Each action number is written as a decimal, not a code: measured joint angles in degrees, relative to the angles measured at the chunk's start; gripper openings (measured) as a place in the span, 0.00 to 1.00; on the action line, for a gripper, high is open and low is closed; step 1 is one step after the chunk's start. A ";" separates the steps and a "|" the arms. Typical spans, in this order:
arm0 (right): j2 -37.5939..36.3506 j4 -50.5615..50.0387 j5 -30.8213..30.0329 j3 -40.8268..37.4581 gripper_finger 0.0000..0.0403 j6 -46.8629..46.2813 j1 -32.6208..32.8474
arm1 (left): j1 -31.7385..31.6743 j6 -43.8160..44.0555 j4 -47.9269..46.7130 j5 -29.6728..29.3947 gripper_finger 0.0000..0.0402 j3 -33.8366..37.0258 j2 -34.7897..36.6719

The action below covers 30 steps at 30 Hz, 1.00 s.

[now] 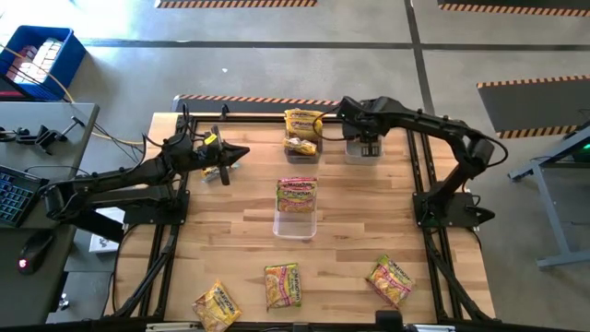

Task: Sort Maruchan noodles
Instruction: Put the blue noodle pack into the white bin

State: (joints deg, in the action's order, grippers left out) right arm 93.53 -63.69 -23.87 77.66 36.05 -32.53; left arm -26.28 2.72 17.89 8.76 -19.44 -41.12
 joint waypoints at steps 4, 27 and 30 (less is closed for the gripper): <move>-0.37 2.90 0.50 -3.17 0.17 1.67 -2.80 | 0.00 0.00 0.51 -0.55 0.00 0.00 -0.04; 1.54 -0.12 3.07 -1.60 0.10 4.05 -4.99 | 0.00 0.01 1.36 -0.57 0.00 -0.02 -0.13; 3.09 0.16 3.05 -1.60 0.10 4.07 -4.99 | 0.00 0.02 1.35 -0.57 0.00 -0.02 -0.13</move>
State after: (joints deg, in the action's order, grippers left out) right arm 96.62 -63.53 -20.82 76.05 40.12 -37.52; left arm -26.28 2.74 19.24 8.19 -19.46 -41.25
